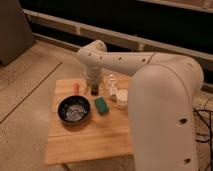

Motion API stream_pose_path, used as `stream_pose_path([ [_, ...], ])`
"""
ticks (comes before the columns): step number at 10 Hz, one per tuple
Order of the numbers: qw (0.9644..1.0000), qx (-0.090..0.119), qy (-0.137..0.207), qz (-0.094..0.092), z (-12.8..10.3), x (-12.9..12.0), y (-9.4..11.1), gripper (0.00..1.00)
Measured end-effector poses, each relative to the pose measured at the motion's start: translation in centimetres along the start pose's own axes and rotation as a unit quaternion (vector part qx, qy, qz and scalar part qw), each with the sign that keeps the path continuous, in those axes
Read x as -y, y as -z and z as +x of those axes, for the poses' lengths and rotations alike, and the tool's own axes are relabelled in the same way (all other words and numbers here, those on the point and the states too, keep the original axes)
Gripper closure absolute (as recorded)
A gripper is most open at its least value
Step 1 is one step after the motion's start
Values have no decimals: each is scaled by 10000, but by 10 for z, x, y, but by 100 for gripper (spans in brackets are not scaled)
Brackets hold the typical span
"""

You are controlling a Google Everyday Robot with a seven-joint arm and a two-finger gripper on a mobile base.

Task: Drag the pepper across the table

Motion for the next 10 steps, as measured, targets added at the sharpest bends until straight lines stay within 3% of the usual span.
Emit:
stream_pose_path([
  [3,9997,-43,223,-83,-34,-9,-7,35],
  [7,9997,-56,239,-76,-37,-8,-9,35],
  [8,9998,0,172,-65,-40,-5,-11,35],
  [10,9989,433,173,-82,-65,-4,-12,35],
])
